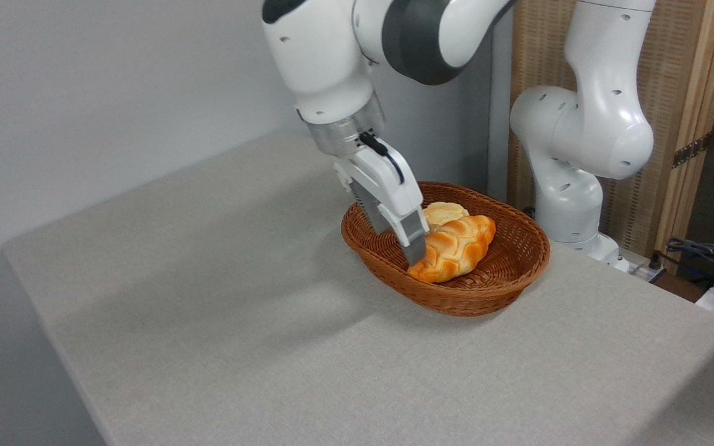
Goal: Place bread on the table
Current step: 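Lower the gripper onto the braided orange bread in the basket, then close the gripper around the braided bread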
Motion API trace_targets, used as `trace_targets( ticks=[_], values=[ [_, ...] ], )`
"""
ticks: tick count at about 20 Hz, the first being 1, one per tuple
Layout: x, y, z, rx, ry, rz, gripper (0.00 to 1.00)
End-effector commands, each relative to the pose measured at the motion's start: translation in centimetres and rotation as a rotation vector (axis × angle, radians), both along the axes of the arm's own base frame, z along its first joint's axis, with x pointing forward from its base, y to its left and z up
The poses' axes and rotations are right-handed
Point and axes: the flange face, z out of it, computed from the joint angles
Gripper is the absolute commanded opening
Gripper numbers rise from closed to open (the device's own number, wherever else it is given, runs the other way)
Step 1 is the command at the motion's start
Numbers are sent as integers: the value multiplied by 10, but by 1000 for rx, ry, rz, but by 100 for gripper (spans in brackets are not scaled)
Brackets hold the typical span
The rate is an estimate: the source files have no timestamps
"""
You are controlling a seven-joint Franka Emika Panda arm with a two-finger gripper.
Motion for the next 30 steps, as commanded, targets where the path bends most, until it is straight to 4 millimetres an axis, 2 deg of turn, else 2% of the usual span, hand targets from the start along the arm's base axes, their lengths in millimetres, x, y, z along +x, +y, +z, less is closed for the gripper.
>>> trace_targets(
  ticks=[1,4,8,14,15,16,17,19,30],
  values=[
    [-31,5,-13,-9,31,-18,100],
    [-45,5,-25,0,62,-29,100],
    [-53,5,-48,0,98,-31,100],
    [-52,3,-63,4,105,-32,100],
    [-50,3,-64,4,97,-33,92],
    [-50,2,-63,4,94,-36,77],
    [-50,2,-65,4,97,-36,50],
    [-49,2,-65,-2,97,-48,28],
    [-49,3,-62,-13,101,-73,28]
  ],
)
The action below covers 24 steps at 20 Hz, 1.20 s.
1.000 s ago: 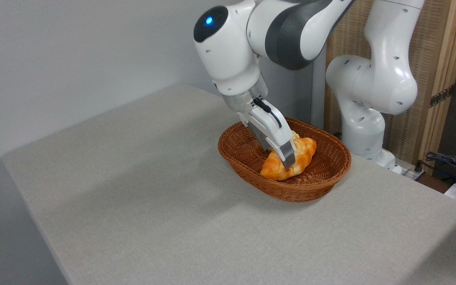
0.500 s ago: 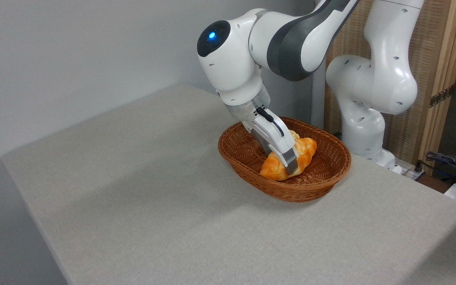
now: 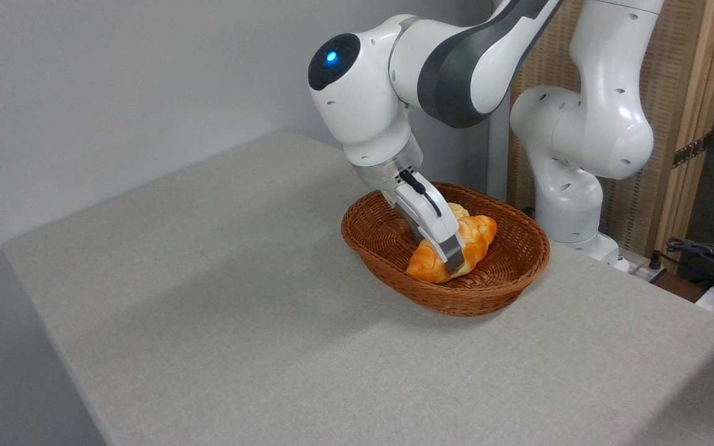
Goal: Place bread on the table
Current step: 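Close the gripper around the braided bread, then lift the braided bread out of the basket and move it aside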
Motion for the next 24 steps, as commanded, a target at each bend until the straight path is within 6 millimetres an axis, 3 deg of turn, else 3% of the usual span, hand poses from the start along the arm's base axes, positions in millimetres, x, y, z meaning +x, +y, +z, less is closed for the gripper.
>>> trace_targets(
  ticks=[1,7,16,19,24],
  values=[
    [2,2,2,-3,-8,-17,28],
    [1,5,13,-9,1,-24,28],
    [10,10,82,-65,-12,-37,29],
    [23,6,119,-111,-92,-20,29],
    [67,-1,140,-134,-225,19,29]
  ],
)
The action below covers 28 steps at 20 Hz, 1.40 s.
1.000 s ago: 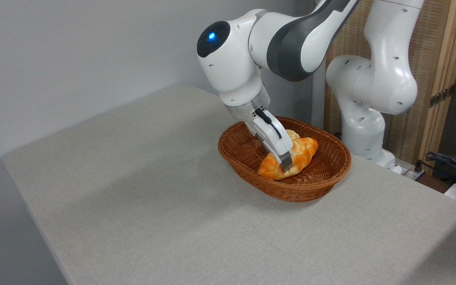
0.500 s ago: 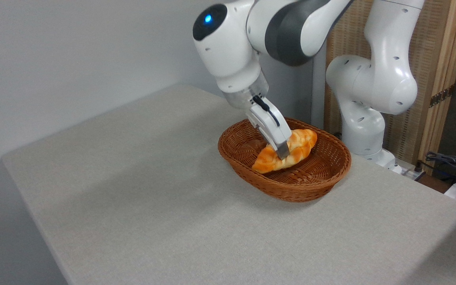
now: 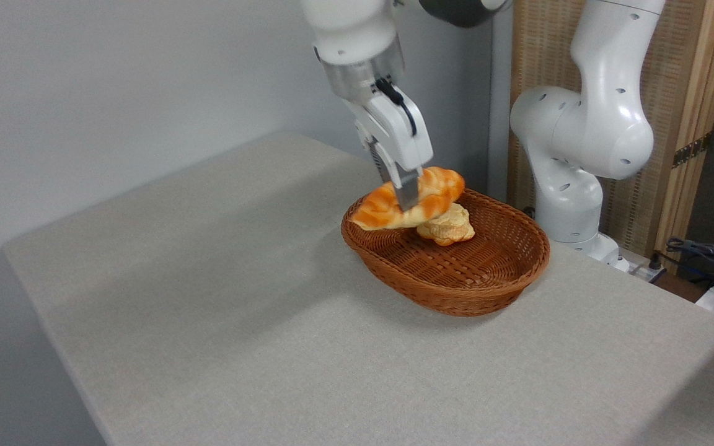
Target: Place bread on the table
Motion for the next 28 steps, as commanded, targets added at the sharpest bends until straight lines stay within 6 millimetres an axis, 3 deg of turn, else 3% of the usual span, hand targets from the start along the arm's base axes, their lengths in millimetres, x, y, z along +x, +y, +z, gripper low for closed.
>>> trace_targets(
  ticks=[1,6,9,11,12,21,28],
  values=[
    [43,-7,8,-20,-92,53,29],
    [94,-42,7,24,-230,251,30],
    [116,-64,-3,31,-229,284,42],
    [120,-86,-16,47,-223,249,100],
    [120,-93,-19,48,-218,236,100],
    [122,-95,-25,49,-212,233,100],
    [128,-75,10,35,-267,272,100]
  ],
)
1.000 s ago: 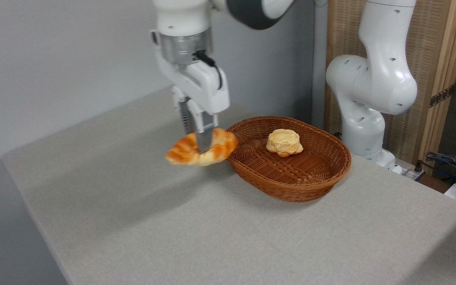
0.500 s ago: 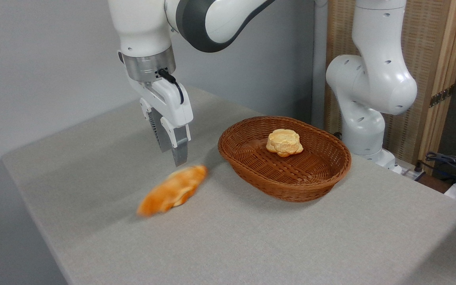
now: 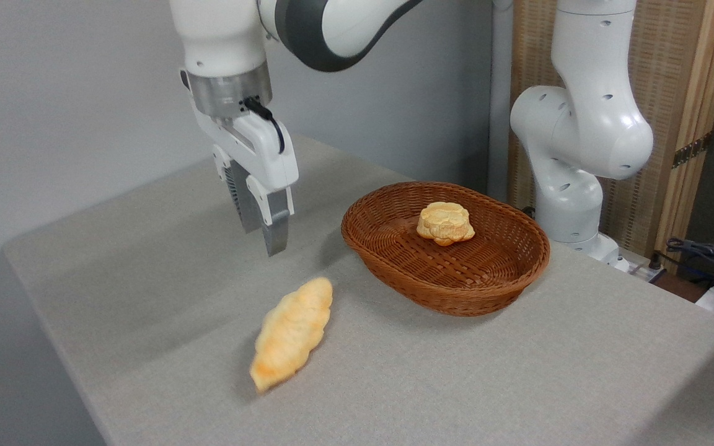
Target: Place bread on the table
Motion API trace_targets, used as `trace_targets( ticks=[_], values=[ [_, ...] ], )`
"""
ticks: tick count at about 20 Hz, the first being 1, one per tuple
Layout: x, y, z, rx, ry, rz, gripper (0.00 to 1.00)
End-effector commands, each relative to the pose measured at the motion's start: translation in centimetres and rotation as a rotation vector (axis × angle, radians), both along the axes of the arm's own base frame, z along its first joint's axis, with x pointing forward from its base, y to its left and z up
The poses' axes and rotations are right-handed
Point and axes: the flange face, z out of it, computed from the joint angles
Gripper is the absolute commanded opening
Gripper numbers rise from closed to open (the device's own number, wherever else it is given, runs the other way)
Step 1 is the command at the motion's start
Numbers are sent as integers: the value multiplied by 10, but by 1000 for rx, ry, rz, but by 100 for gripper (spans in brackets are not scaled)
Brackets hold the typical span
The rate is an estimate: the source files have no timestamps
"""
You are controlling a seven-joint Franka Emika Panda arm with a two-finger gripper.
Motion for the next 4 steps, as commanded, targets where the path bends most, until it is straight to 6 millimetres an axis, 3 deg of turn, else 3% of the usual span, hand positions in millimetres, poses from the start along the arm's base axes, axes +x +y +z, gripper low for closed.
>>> trace_targets(
  ticks=[1,4],
  values=[
    [7,25,19,-7,-33,58,100],
    [8,43,23,-6,-40,81,100]
  ],
)
